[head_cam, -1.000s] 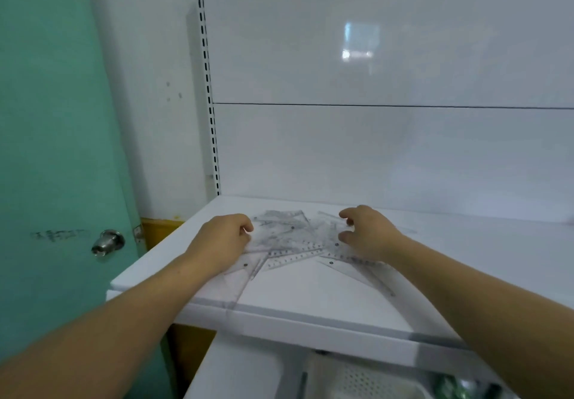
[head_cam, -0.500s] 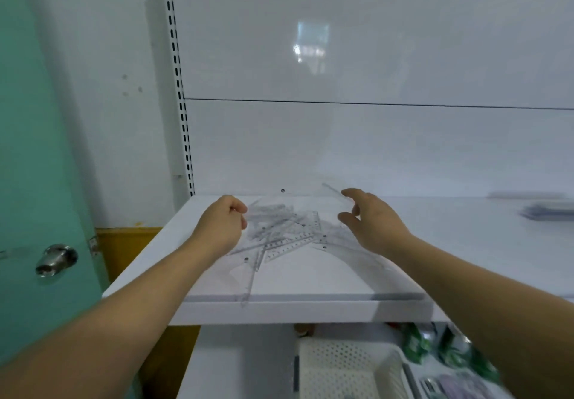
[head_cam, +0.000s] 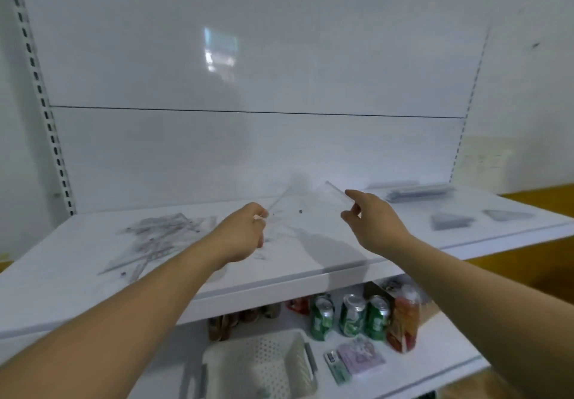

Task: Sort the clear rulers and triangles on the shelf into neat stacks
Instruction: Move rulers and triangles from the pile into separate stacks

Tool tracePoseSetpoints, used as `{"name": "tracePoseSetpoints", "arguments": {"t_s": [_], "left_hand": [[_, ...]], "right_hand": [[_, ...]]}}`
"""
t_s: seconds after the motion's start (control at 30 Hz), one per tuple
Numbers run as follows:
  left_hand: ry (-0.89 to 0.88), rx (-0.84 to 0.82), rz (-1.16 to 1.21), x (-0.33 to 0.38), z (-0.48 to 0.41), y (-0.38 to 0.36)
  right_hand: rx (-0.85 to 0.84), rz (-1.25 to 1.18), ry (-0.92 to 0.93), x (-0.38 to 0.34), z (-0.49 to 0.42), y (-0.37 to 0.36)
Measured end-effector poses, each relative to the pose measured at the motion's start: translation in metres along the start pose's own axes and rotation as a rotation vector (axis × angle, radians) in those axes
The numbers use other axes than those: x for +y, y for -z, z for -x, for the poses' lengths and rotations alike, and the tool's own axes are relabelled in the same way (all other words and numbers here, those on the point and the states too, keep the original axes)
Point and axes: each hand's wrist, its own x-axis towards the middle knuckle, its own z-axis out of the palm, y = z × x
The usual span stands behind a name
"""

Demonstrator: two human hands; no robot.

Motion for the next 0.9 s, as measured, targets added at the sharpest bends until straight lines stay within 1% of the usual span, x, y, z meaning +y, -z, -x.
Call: {"name": "tracePoseSetpoints", "arguments": {"t_s": [0.13,0.23,0.4,0.5,0.67,0.83,0.9], "left_hand": [[-0.045,0.016,0.101,0.065,-0.013,-0.064],[-0.087,0.05,0.123,0.118,-0.019,-0.122],[-0.113,-0.022,0.081,0.196,-0.026,-0.217],[-0.129,-0.082,0.022,0.228,-0.031,-0.259],[-0.183,-0.107,-0.096,0.258,-0.059,-0.305],[-0.269,-0.062,-0.322,0.269,-0.103,-0.323],[-0.278,-0.033,-0.41,0.269,-0.124,-0.328]], "right_hand": [[0.06,0.016,-0.081,0.078,0.026,0.056],[0.096,0.036,-0.12,0.143,0.05,0.103],[0.123,0.096,-0.216,0.247,0.083,0.173],[0.127,0.096,-0.272,0.297,0.094,0.201],[0.113,0.083,-0.284,0.35,0.087,0.217],[0.072,0.08,-0.275,0.389,0.053,0.201],[0.049,0.076,-0.263,0.404,0.032,0.195]]}}
